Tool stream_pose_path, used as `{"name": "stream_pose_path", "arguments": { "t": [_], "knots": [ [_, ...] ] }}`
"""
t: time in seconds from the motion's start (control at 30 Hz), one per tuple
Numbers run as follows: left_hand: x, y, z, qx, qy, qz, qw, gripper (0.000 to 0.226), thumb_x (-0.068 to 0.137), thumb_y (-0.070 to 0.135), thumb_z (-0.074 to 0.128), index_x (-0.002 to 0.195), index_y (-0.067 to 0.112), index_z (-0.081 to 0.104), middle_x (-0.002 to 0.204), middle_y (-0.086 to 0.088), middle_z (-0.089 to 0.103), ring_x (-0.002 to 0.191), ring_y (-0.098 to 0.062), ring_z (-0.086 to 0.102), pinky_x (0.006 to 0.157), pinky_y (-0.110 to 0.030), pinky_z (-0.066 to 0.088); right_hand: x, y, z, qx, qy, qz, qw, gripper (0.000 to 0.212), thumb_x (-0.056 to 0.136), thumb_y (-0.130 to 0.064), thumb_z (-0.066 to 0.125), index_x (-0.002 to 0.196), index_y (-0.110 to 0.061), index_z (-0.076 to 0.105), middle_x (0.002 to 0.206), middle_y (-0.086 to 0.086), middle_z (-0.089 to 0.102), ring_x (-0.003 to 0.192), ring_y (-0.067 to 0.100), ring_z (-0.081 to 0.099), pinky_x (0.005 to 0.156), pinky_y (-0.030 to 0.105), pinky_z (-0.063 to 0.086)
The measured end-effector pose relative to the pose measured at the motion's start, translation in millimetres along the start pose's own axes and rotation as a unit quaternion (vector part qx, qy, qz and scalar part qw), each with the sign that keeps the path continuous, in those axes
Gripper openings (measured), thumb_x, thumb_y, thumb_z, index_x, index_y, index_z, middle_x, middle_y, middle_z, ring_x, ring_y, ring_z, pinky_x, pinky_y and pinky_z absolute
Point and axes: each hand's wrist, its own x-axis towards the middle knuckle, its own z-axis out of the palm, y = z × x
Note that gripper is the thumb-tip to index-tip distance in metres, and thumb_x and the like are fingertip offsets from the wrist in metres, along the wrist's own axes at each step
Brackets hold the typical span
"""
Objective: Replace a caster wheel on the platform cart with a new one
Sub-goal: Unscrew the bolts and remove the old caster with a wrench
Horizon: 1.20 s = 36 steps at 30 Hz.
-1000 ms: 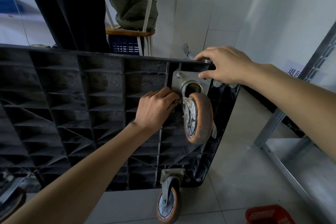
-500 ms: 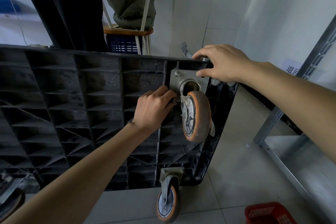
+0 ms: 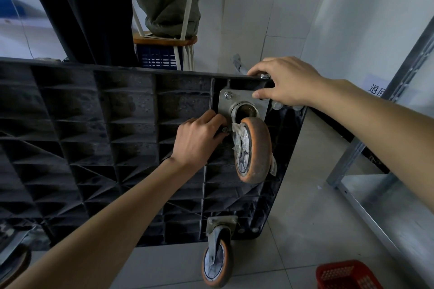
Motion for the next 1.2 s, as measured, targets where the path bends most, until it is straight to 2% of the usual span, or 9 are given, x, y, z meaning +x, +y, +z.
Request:
{"name": "stream_pose_path", "arguments": {
  "t": [0.1, 0.23, 0.4, 0.53, 0.7, 0.83, 1.0, 1.13, 1.2],
  "knots": [
    [0, 1, 1, 0.005, 0.004, 0.003, 1.0, 0.029, 0.08, 0.037, 0.081, 0.098, 0.018, 0.067, 0.093, 0.003, 0.065, 0.065, -0.03, 0.066, 0.05, -0.032, 0.047, 0, 0, 1, 0.002, 0.001, -0.001, 1.0, 0.05, 0.086, -0.044, 0.075, 0.132, -0.034, 0.059, 0.126, -0.009, 0.061, 0.118, 0.023, 0.056, 0.086, 0.032, 0.036],
    [-5, -3, -1, 0.006, 0.004, 0.015, 1.0, 0.038, 0.08, 0.034, 0.082, 0.111, 0.019, 0.065, 0.096, 0.002, 0.064, 0.066, -0.031, 0.066, 0.049, -0.034, 0.049, 0, 0, 2, 0.002, 0.002, -0.003, 1.0, 0.05, 0.086, -0.044, 0.075, 0.132, -0.034, 0.06, 0.127, -0.009, 0.061, 0.119, 0.023, 0.056, 0.087, 0.033, 0.037],
    [-5, -4, 0, -0.012, 0.011, 0.014, 1.0, 0.019, 0.086, 0.028, 0.077, 0.101, 0.02, 0.07, 0.093, 0.003, 0.065, 0.064, -0.028, 0.066, 0.048, -0.031, 0.048, 1, 0, 2, 0.002, 0.005, 0.0, 1.0, 0.049, 0.086, -0.043, 0.075, 0.131, -0.034, 0.06, 0.127, -0.009, 0.061, 0.119, 0.023, 0.055, 0.085, 0.03, 0.035],
    [-2, -2, 1, -0.001, 0.017, 0.006, 1.0, 0.026, 0.082, 0.035, 0.079, 0.097, 0.018, 0.066, 0.091, 0.003, 0.065, 0.063, -0.029, 0.066, 0.046, -0.032, 0.047, 2, 0, 3, 0.002, 0.004, 0.0, 1.0, 0.049, 0.086, -0.044, 0.075, 0.131, -0.034, 0.06, 0.127, -0.008, 0.061, 0.119, 0.024, 0.055, 0.087, 0.033, 0.038],
    [-9, -5, 0, -0.021, 0.01, 0.025, 0.999, 0.039, 0.082, 0.028, 0.08, 0.115, 0.018, 0.063, 0.098, 0.001, 0.063, 0.068, -0.029, 0.067, 0.046, -0.038, 0.052, 0, 0, 3, 0.007, -0.001, 0.003, 1.0, 0.049, 0.086, -0.044, 0.076, 0.131, -0.034, 0.06, 0.127, -0.007, 0.062, 0.119, 0.025, 0.055, 0.092, 0.039, 0.043],
    [-9, -8, 0, -0.045, 0.013, 0.029, 0.998, 0.02, 0.088, 0.024, 0.075, 0.107, 0.017, 0.07, 0.096, 0.0, 0.063, 0.066, -0.026, 0.065, 0.046, -0.037, 0.052, 1, 0, 3, 0.004, 0.002, -0.004, 1.0, 0.05, 0.086, -0.043, 0.076, 0.132, -0.033, 0.059, 0.127, -0.005, 0.062, 0.119, 0.027, 0.055, 0.092, 0.039, 0.043],
    [-4, -2, 1, -0.034, 0.017, 0.005, 0.999, 0.025, 0.082, 0.029, 0.08, 0.098, 0.015, 0.066, 0.093, 0.001, 0.065, 0.064, -0.027, 0.066, 0.045, -0.034, 0.05, 1, 2, 3, 0.0, 0.002, -0.001, 1.0, 0.052, 0.085, -0.045, 0.076, 0.133, -0.035, 0.058, 0.128, -0.006, 0.061, 0.118, 0.028, 0.056, 0.089, 0.039, 0.043],
    [-8, -3, 1, -0.033, 0.011, 0.015, 0.999, 0.042, 0.081, 0.031, 0.08, 0.116, 0.017, 0.063, 0.101, 0.0, 0.065, 0.069, -0.029, 0.068, 0.046, -0.037, 0.052, 1, 3, 4, -0.002, 0.002, -0.007, 1.0, 0.053, 0.086, -0.044, 0.076, 0.134, -0.033, 0.058, 0.129, -0.005, 0.061, 0.119, 0.028, 0.056, 0.086, 0.036, 0.039],
    [-10, -5, 1, -0.04, 0.007, 0.025, 0.999, 0.037, 0.083, 0.027, 0.078, 0.117, 0.018, 0.066, 0.101, 0.0, 0.063, 0.069, -0.027, 0.067, 0.047, -0.036, 0.052, 2, 3, 5, -0.001, 0.005, -0.009, 1.0, 0.053, 0.086, -0.044, 0.076, 0.134, -0.033, 0.058, 0.129, -0.004, 0.061, 0.119, 0.028, 0.056, 0.086, 0.037, 0.04]
  ]
}}
